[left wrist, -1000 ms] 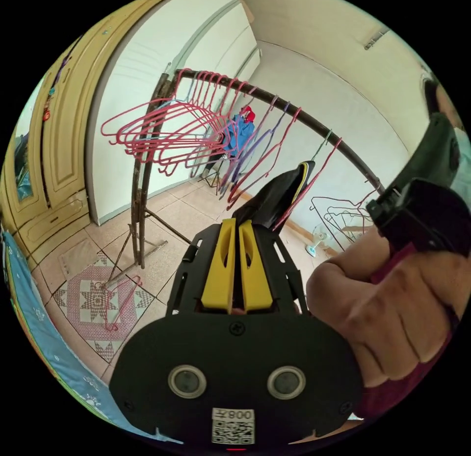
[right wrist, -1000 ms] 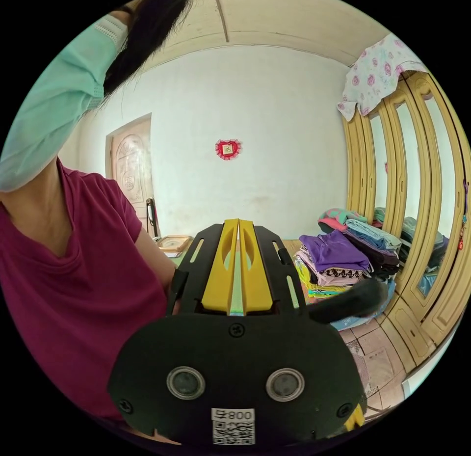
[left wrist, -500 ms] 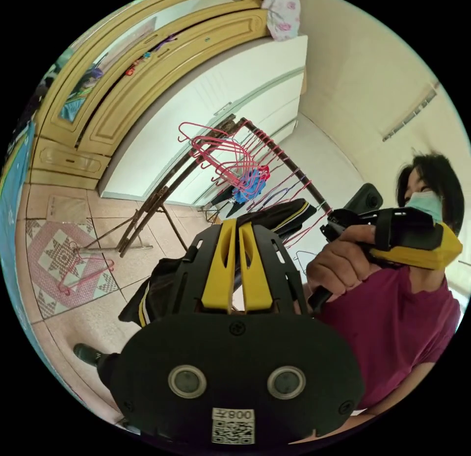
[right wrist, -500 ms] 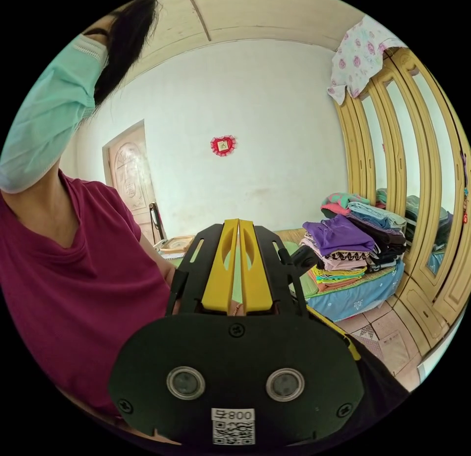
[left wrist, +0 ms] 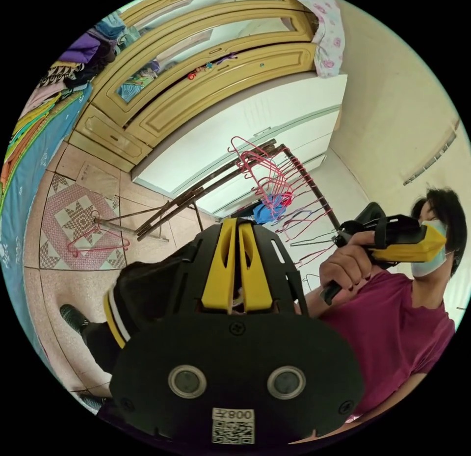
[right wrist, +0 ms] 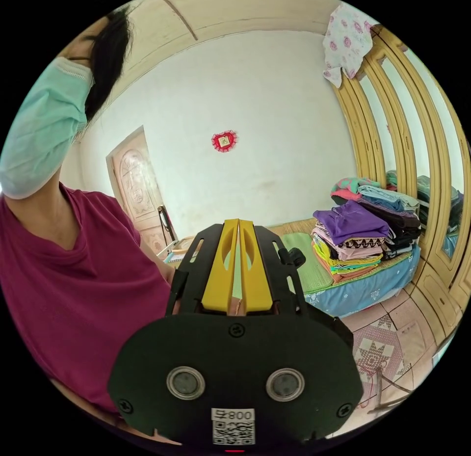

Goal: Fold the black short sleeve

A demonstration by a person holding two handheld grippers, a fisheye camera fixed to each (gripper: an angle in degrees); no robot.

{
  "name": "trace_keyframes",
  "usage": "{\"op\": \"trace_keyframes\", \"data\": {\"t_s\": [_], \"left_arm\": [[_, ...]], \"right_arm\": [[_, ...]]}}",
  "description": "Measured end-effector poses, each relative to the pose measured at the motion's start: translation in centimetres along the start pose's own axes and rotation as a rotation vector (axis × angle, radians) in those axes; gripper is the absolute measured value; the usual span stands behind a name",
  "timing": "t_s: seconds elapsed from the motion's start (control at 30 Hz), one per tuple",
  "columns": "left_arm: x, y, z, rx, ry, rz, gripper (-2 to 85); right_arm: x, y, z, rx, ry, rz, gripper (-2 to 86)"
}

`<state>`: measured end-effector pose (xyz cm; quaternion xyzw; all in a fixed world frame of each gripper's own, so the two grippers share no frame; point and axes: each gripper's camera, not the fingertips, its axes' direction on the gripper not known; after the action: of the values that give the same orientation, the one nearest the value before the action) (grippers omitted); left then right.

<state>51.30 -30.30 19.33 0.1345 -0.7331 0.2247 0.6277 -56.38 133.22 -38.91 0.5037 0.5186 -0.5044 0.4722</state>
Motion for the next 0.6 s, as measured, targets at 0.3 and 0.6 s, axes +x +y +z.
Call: {"op": "trace_keyframes", "data": {"t_s": [0.3,0.6], "left_arm": [[-1.5,4.6,-12.5,0.077,-0.021,0.082,0.2],[-1.3,10.6,-32.2,0.296,-0.101,0.149,0.2]], "right_arm": [[5.4,2.7,3.9,-0.056,-0.026,0.094,0.0],[11.8,6.5,9.0,-0.044,-0.098,0.210,0.1]]}}
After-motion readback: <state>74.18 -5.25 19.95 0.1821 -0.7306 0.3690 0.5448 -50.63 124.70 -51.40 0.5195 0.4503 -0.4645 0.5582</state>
